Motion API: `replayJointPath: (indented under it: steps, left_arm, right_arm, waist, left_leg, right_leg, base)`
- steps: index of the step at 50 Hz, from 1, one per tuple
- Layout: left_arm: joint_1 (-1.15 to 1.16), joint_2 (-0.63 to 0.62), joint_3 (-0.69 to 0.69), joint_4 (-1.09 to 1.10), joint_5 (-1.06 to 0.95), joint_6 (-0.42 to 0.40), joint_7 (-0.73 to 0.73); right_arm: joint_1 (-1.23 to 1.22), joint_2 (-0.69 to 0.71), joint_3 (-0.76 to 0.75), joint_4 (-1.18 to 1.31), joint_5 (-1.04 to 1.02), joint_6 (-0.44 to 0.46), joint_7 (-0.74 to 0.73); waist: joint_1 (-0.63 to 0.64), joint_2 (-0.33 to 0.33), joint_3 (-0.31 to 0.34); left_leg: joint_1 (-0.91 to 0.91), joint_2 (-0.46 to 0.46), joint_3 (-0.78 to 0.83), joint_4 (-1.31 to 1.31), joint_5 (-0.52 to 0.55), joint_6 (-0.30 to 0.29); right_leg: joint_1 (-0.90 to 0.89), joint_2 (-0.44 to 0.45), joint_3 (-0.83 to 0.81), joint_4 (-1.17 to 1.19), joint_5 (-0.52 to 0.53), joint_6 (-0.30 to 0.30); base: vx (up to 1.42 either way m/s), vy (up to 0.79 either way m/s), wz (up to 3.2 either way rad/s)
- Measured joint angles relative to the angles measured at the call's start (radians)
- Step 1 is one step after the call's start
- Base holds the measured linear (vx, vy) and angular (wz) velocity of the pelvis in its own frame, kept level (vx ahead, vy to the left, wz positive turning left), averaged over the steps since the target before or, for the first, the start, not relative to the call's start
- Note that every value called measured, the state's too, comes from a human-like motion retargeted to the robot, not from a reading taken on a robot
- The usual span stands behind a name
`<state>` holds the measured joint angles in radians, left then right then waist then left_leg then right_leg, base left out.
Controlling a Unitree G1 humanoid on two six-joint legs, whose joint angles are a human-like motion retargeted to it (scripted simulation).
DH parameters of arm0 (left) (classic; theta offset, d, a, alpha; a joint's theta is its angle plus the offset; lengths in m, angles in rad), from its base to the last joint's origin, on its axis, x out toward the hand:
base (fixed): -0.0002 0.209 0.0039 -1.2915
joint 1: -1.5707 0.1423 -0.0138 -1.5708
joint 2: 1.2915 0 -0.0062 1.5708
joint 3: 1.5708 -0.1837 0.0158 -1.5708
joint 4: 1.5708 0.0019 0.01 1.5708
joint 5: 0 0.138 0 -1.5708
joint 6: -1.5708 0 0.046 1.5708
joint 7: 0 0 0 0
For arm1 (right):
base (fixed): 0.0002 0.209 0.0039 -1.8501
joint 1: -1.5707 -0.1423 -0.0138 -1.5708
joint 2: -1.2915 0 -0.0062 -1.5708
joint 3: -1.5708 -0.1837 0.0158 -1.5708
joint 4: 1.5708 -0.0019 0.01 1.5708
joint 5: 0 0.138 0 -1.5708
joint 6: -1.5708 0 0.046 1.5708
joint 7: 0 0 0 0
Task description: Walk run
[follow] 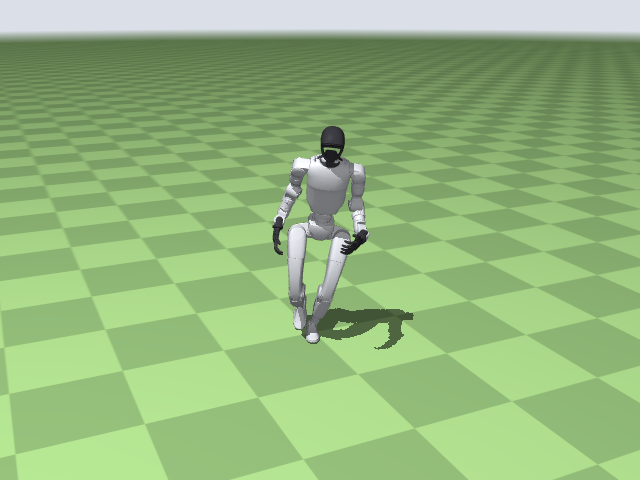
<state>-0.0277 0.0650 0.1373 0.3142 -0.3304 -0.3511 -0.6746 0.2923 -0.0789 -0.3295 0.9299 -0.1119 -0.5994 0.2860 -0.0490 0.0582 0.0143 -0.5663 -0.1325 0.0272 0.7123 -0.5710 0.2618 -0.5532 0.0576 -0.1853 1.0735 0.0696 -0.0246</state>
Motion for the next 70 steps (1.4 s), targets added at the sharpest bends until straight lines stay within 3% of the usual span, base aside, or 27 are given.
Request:
replayJointPath:
  steps: [2,5,10,12,13,16,20,22,24,27,28,31,33,35,37,40,43,47,49,51,53,55,57,60,62,67,70]
  left_arm:
    - [-0.01,0.038,-0.034,-0.016,-0.043,0.012,-0.047]
    - [0.047,0.058,-0.069,-0.03,-0.073,0.016,-0.081]
    - [0.25,-0.012,-0.066,-0.017,-0.069,0.025,-0.092]
    - [0.312,-0.064,-0.035,-0.004,-0.088,0.037,-0.114]
    - [0.331,-0.089,-0.016,0.005,-0.1,0.043,-0.133]
    - [0.403,-0.135,0.084,0.054,-0.094,0.051,-0.209]
    - [0.531,-0.099,0.105,0.148,-0.078,0.009,-0.19]
    - [0.569,-0.093,0.113,0.15,-0.018,-0.027,-0.172]
    - [0.582,-0.115,0.128,0.158,0.028,-0.042,-0.145]
    - [0.556,-0.133,0.123,0.161,0.051,-0.052,-0.108]
    - [0.532,-0.128,0.115,0.157,0.045,-0.056,-0.081]
    - [0.438,-0.119,0.097,0.097,0.028,-0.065,0.026]
    - [0.354,-0.11,0.082,0.014,0.031,-0.059,0.111]
    - [0.255,-0.09,0.081,-0.057,0.035,-0.037,0.147]
    - [0.217,-0.078,0.081,-0.082,0.024,-0.023,0.119]
    - [0.127,-0.053,0.083,-0.026,-0.073,0.013,-0.021]
    - [0.152,0.026,-0.029,-0.026,-0.094,0.025,-0.081]
    - [0.234,0.055,-0.069,-0.06,-0.063,0.014,-0.077]
    - [0.275,0.038,-0.039,-0.086,-0.057,0.017,-0.1]
    - [0.298,0.008,-0.025,-0.111,-0.057,0.021,-0.117]
    - [0.31,-0.017,-0.012,-0.121,-0.06,0.021,-0.134]
    - [0.359,-0.017,0.078,-0.13,-0.064,0.001,-0.172]
    - [0.454,-0.009,0.125,-0.093,-0.031,-0.038,-0.215]
    - [0.517,0.007,0.1,-0.028,0.034,-0.04,-0.211]
    - [0.558,0.026,0.093,-0.031,0.104,-0.054,-0.223]
    - [0.559,0.057,0.065,0.006,0.17,-0.118,-0.136]
    - [0.479,0.076,0.04,0.003,0.069,-0.075,-0.132]
  right_arm:
    - [0.092,0.039,-0.025,-0.011,0.073,-0.005,0.042]
    - [0.201,0.073,-0.058,-0.042,0.161,-0.031,0.087]
    - [0.19,0.078,-0.088,-0.176,0.246,-0.147,-0.003]
    - [0.09,0.007,-0.075,-0.253,0.205,-0.137,-0.059]
    - [0.017,-0.037,-0.073,-0.289,0.18,-0.114,-0.068]
    - [-0.222,-0.152,-0.022,-0.36,0.188,-0.019,-0.018]
    - [-0.487,-0.243,0.042,-0.393,0.4,0.043,0.074]
    - [-0.55,-0.259,0.097,-0.449,0.477,0.013,0.05]
    - [-0.546,-0.28,0.114,-0.496,0.497,0.004,0.079]
    - [-0.468,-0.293,0.08,-0.527,0.4,0.036,0.146]
    - [-0.428,-0.285,0.054,-0.528,0.339,0.053,0.152]
    - [-0.327,-0.224,0.028,-0.477,0.152,0.066,0.093]
    - [-0.287,-0.158,0.025,-0.38,0.069,0.071,0.071]
    - [-0.23,-0.1,0.013,-0.258,0.027,0.076,0.122]
    - [-0.056,-0.051,-0.004,-0.073,-0.029,0.092,0.18]
    - [0.163,-0.062,-0.082,0.164,0.075,0.105,0.299]
    - [0.303,0.013,-0.182,0.158,0.29,0.092,0.366]
    - [0.364,0.067,-0.225,-0.024,0.421,0.003,0.303]
    - [0.325,0.064,-0.202,-0.154,0.398,-0.008,0.245]
    - [0.234,0.044,-0.183,-0.272,0.35,0.004,0.193]
    - [0.117,-0.003,-0.17,-0.369,0.317,0.019,0.155]
    - [-0.006,-0.075,-0.104,-0.427,0.303,0.02,0.128]
    - [-0.118,-0.135,-0.02,-0.405,0.322,0.017,0.047]
    - [-0.282,-0.187,0.013,-0.391,0.441,0.016,0.06]
    - [-0.324,-0.192,0.062,-0.448,0.479,0.005,0.065]
    - [-0.236,-0.231,0.018,-0.594,0.386,0.009,0.118]
    - [-0.206,-0.212,-0.035,-0.587,0.18,0.033,0.076]
  waist:
    - [-0.072,-0.001,-0.012]
    - [-0.183,0.044,-0.017]
    - [-0.281,0.148,0.005]
    - [-0.255,0.149,0.051]
    - [-0.237,0.115,0.073]
    - [-0.135,0.086,0.115]
    - [0.109,0.047,0.054]
    - [0.191,0.05,0.013]
    - [0.236,0.026,-0.035]
    - [0.373,-0.096,-0.041]
    - [0.417,-0.12,-0.035]
    - [0.401,-0.137,0.027]
    - [0.348,-0.079,0.058]
    - [0.249,-0.041,0.073]
    - [0.149,0.024,0.007]
    - [0.106,-0.015,-0.128]
    - [-0.033,0.006,-0.17]
    - [-0.235,0.107,-0.128]
    - [-0.263,0.091,-0.076]
    - [-0.251,0.031,-0.039]
    - [-0.223,-0.041,0.007]
    - [-0.174,-0.021,0.05]
    - [-0.072,0.004,0.016]
    - [0.111,0.028,-0.109]
    - [0.204,-0.004,-0.138]
    - [0.376,-0.143,-0.122]
    - [0.397,-0.144,-0.049]
  left_leg:
    - [0.143,-0.068,-0.074,-0.141,0.077,0.0]
    - [0.384,-0.089,-0.161,-0.359,0.347,-0.038]
    - [0.648,0.108,-0.051,-0.502,1.068,-0.154]
    - [0.666,0.137,0.051,-0.287,1.095,-0.089]
    - [0.673,0.056,0.017,-0.19,1.095,-0.054]
    - [0.559,-0.13,0.031,0.145,1.026,-0.066]
    - [0.12,0.038,0.297,0.639,0.599,0.0]
    - [-0.112,0.089,0.305,0.652,0.437,0.0]
    - [-0.3,0.093,0.314,0.537,0.382,-0.008]
    - [-0.448,0.148,0.355,0.128,0.405,-0.094]
    - [-0.451,0.172,0.333,-0.029,0.405,-0.128]
    - [-0.323,0.124,0.331,-0.34,0.444,-0.15]
    - [-0.23,0.143,0.236,-0.354,0.529,-0.053]
    - [-0.192,0.141,0.128,-0.114,0.357,0.0]
    - [-0.091,0.154,-0.021,0.025,0.2,0.0]
    - [0.079,0.019,-0.016,-0.036,0.124,0.0]
    - [0.406,-0.091,-0.171,-0.308,0.428,0.0]
    - [0.694,0.024,-0.115,-0.44,1.083,-0.053]
    - [0.746,0.062,0.014,-0.296,1.095,-0.078]
    - [0.791,-0.05,0.003,-0.205,1.095,-0.038]
    - [0.794,-0.172,0.022,-0.034,1.073,-0.006]
    - [0.665,-0.177,0.109,0.274,0.95,0.0]
    - [0.456,-0.058,0.203,0.581,0.731,0.0]
    - [0.014,0.068,0.262,0.711,0.508,0.0]
    - [-0.145,0.117,0.307,0.546,0.448,0.0]
    - [-0.259,0.054,0.317,-0.26,0.509,-0.11]
    - [-0.164,0.024,0.256,-0.586,0.492,-0.195]
  right_leg:
    - [-0.125,-0.172,-0.076,-0.044,-0.07,-0.038]
    - [-0.252,-0.292,-0.104,-0.227,-0.13,0.024]
    - [-0.231,-0.291,-0.046,-0.738,-0.197,0.191]
    - [-0.154,-0.28,-0.087,-0.779,-0.195,0.174]
    - [-0.116,-0.263,-0.017,-0.775,-0.084,0.189]
    - [-0.032,-0.211,0.16,-0.573,-0.288,0.164]
    - [0.158,-0.146,0.164,-0.536,-0.492,0.1]
    - [0.283,-0.088,0.152,-0.648,-0.457,0.113]
    - [0.416,-0.074,0.106,-0.78,-0.261,0.159]
    - [0.586,-0.105,0.131,-0.895,0.334,0.27]
    - [0.603,-0.127,0.024,-0.845,0.424,0.282]
    - [0.637,-0.049,0.212,-0.552,0.454,0.286]
    - [0.664,0.095,0.217,-0.456,0.454,0.286]
    - [0.577,0.115,-0.044,-0.279,0.414,0.063]
    - [0.424,0.123,-0.177,-0.014,0.213,-0.103]
    - [0.051,-0.04,-0.1,0.129,-0.032,-0.187]
    - [-0.12,-0.148,-0.087,-0.105,-0.096,-0.078]
    - [-0.139,-0.262,-0.112,-0.627,-0.161,0.156]
    - [-0.086,-0.219,-0.023,-0.84,-0.247,0.241]
    - [-0.038,-0.254,0.047,-0.913,-0.293,0.277]
    - [0.026,-0.286,0.123,-0.873,-0.132,0.28]
    - [0.083,-0.196,0.145,-0.723,-0.146,0.138]
    - [0.133,-0.024,0.287,-0.563,-0.298,0.098]
    - [0.259,-0.032,0.188,-0.622,-0.414,0.066]
    - [0.391,-0.002,0.213,-0.734,-0.329,0.078]
    - [0.651,-0.087,0.103,-0.853,0.454,0.286]
    - [0.705,-0.022,0.111,-0.619,0.454,0.286]
  base:
    - [1.85,-0.57,2.53]
    - [2.24,-0.7,2.3]
    - [1.86,-0.71,0.85]
    - [1.95,-0.78,-0.67]
    - [2.12,-0.86,-1.35]
    - [2.1,-0.69,-1.59]
    - [2.51,-0.58,-1.46]
    - [2.43,-0.03,-0.19]
    - [2.41,-0.02,0.52]
    - [2.64,-0.33,-0.27]
    - [2.62,-0.49,-0.14]
    - [2.63,-0.37,0.96]
    - [2.97,-0.48,1.58]
    - [3.18,-1.0,2.11]
    - [3.4,0.0,2.48]
    - [2.85,-0.22,1.67]
    - [2.97,-0.27,3.29]
    - [2.35,-0.33,2.43]
    - [2.14,-0.95,0.38]
    - [2.22,-0.95,-0.35]
    - [2.42,-0.96,-0.53]
    - [2.73,-1.28,-1.44]
    - [2.84,-1.06,-1.42]
    - [2.57,-0.04,-0.99]
    - [2.53,0.05,-0.19]
    - [2.56,-0.16,0.58]
    - [2.57,-0.63,1.22]
